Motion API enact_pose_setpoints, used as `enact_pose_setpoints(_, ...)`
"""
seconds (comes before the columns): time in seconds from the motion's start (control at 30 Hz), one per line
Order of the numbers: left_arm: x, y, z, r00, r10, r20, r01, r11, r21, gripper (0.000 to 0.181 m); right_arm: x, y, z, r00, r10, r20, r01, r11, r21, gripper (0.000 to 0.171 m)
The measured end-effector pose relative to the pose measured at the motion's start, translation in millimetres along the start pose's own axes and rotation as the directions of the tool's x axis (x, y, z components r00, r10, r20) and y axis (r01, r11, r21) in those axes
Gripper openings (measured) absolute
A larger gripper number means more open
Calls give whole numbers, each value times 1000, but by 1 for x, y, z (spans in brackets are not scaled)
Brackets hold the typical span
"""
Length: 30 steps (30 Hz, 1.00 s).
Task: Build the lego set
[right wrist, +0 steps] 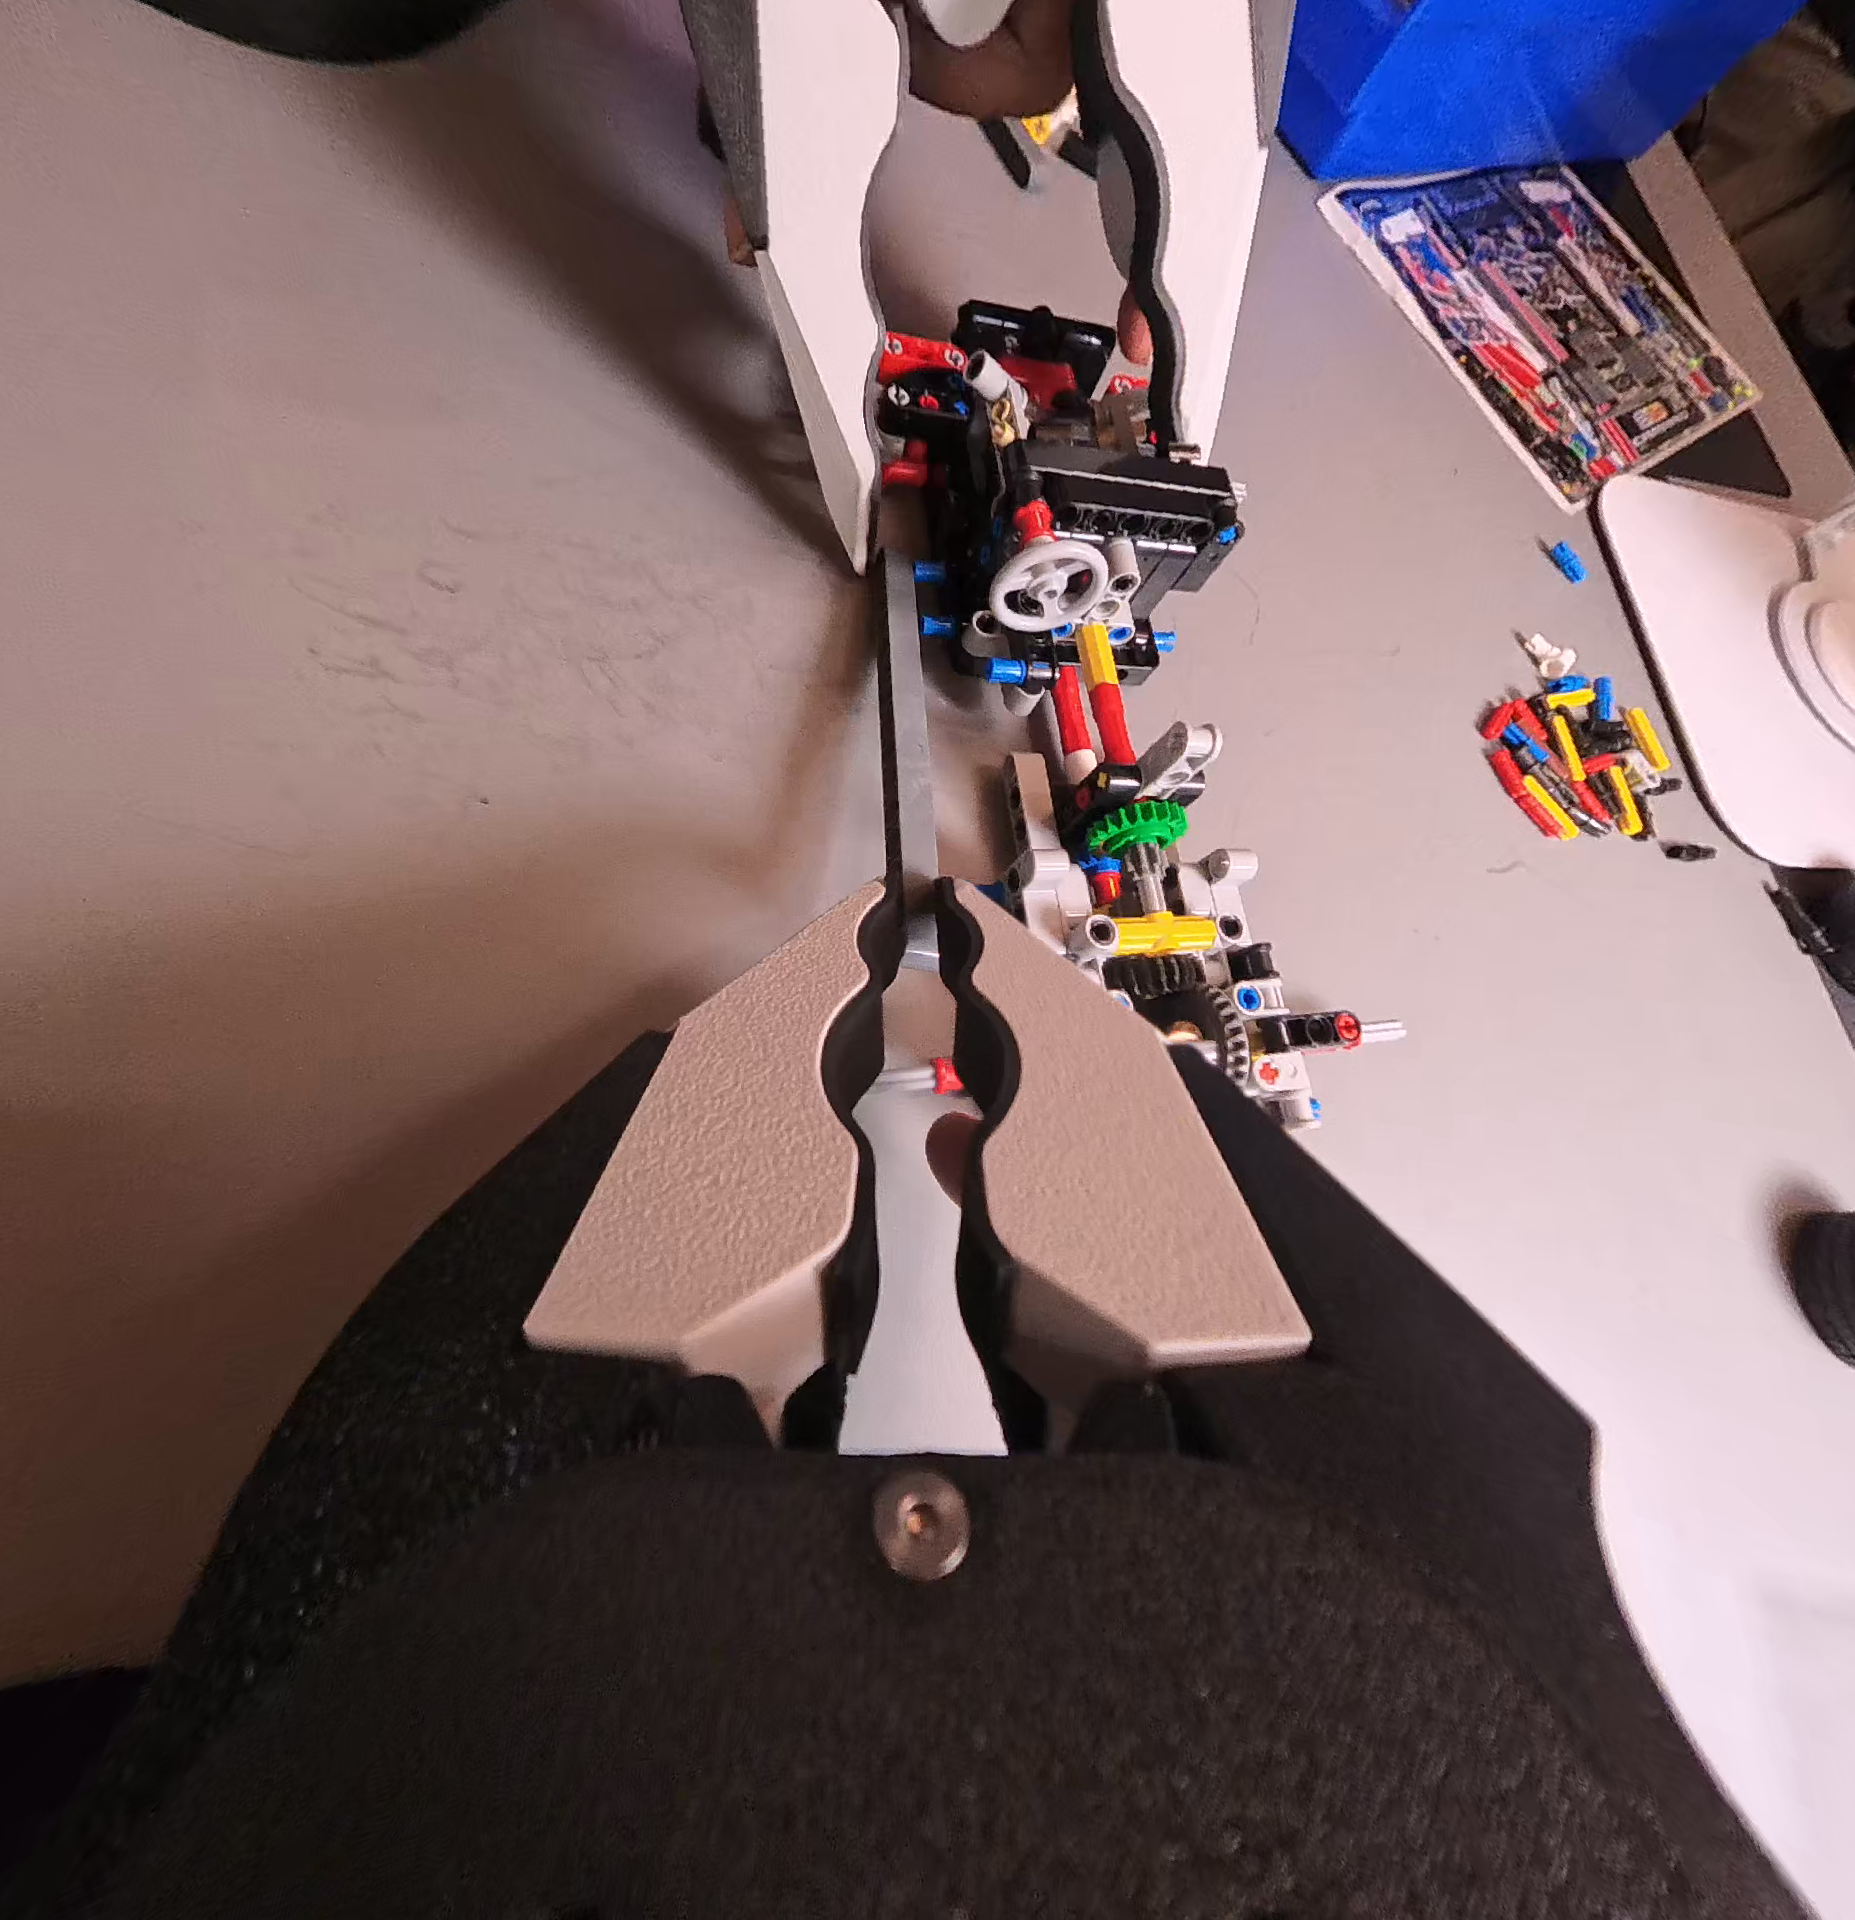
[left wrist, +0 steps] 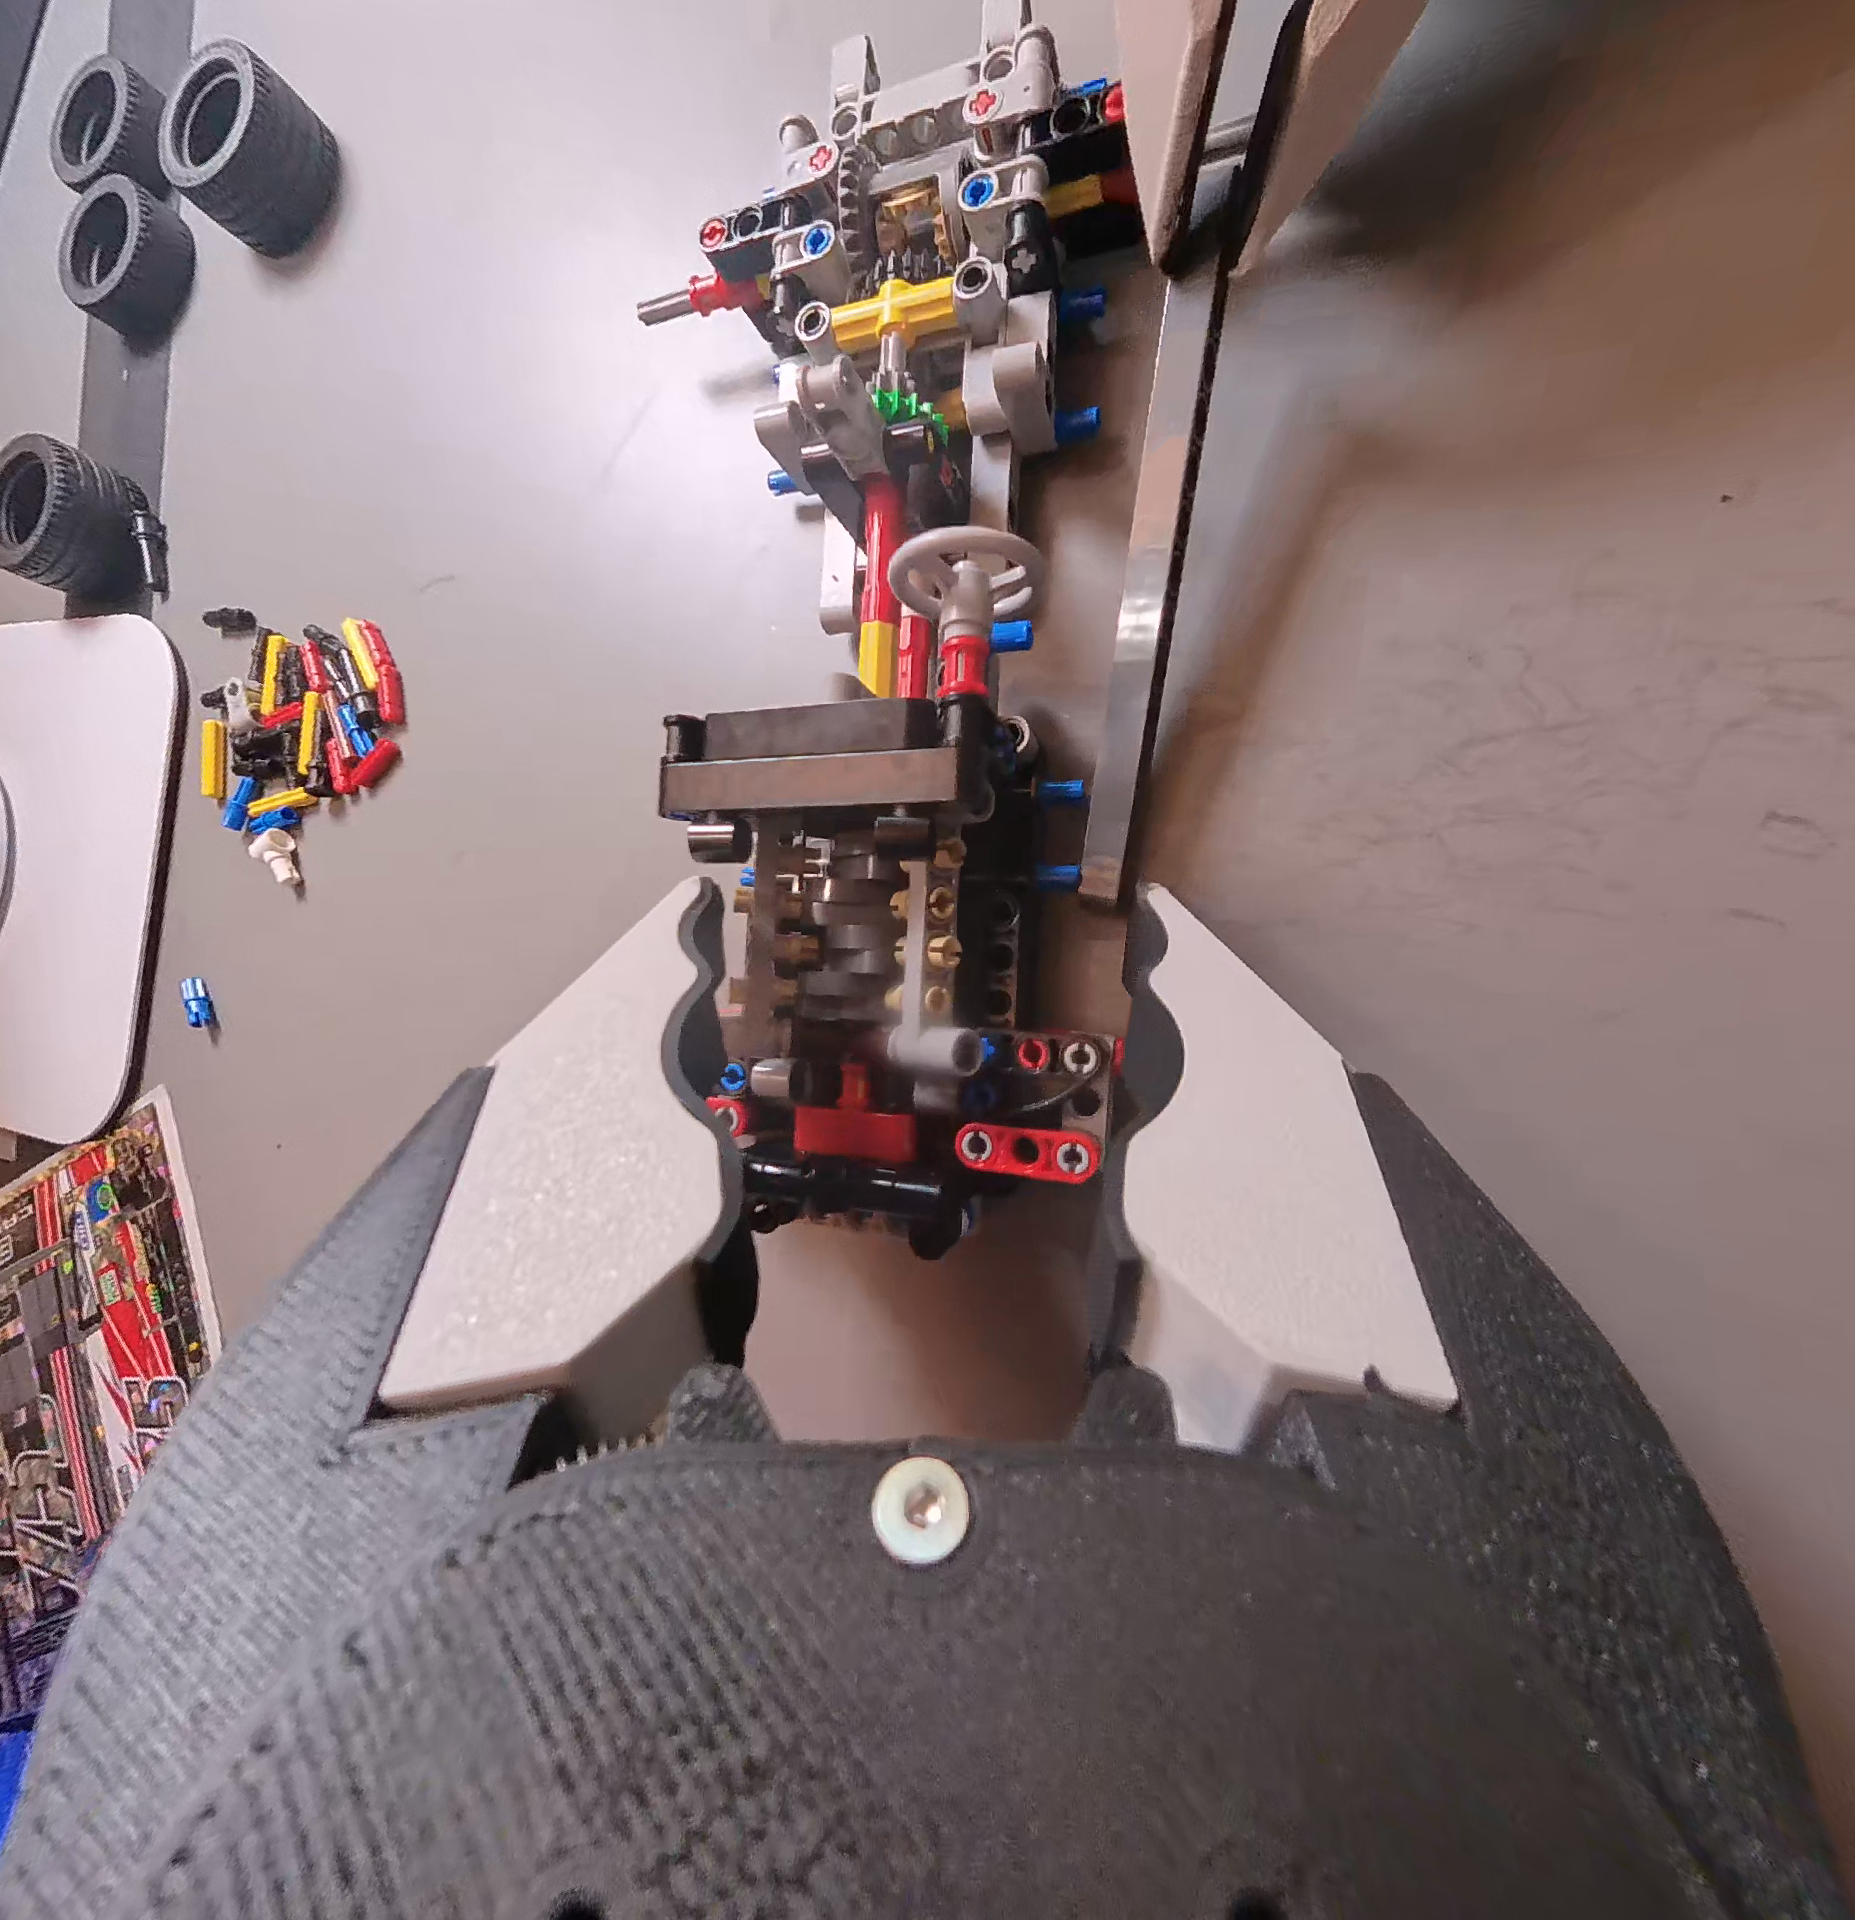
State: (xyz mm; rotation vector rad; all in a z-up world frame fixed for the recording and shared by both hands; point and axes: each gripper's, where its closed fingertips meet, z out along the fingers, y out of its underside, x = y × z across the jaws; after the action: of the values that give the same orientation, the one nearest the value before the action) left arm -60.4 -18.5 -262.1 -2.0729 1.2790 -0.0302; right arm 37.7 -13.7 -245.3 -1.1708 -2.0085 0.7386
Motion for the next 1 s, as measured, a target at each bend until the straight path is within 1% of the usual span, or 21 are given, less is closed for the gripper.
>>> enact_pose_setpoints(0.03,0,0,0,1000,1,-5,-1,1000,0,78,0,-1,0,1000,-8,-3,8,1000,6,4)
enact_pose_setpoints(0.07,1,0,0,1000,2,-8,-2,1000,1,78,1,-1,-1,1000,-12,-10,12,1000,14,0)
enact_pose_setpoints(0.17,1,-1,0,1000,10,-16,-10,1000,6,79,-1,-5,-2,1000,-22,-3,22,999,45,0)
enact_pose_setpoints(0.27,1,0,0,1000,10,-16,-10,1000,9,78,2,-1,-1,999,-23,-22,24,999,26,0)
enact_pose_setpoints(0.37,1,0,1,1000,8,-23,-8,1000,13,77,2,-2,-1,999,-28,-22,29,999,41,0)
enact_pose_setpoints(0.47,0,1,-2,1000,8,-20,-8,1000,16,78,-1,-6,-2,995,-92,-32,93,994,60,0)
enact_pose_setpoints(0.57,-3,-4,-16,999,37,27,-37,999,25,78,-7,-14,-5,986,-161,-43,164,980,109,0)
enact_pose_setpoints(0.63,5,-8,-27,999,35,14,-35,998,53,71,-7,-20,-9,977,-199,-72,207,969,138,0)
enact_pose_setpoints(0.73,23,-11,-35,998,21,-52,-15,995,103,41,-6,-29,-15,961,-249,-119,267,948,173,0)
enact_pose_setpoints(0.83,34,-12,-37,994,-14,-109,30,988,151,21,-4,-33,-16,946,-284,-156,309,937,165,0)
enact_pose_setpoints(0.87,35,-12,-37,992,-27,-124,47,985,163,16,-4,-34,-16,943,-292,-163,317,934,163,0)
enact_pose_setpoints(1.0,39,-14,-34,989,-42,-142,67,982,179,11,-5,-38,-17,934,-307,-185,339,925,174,0)
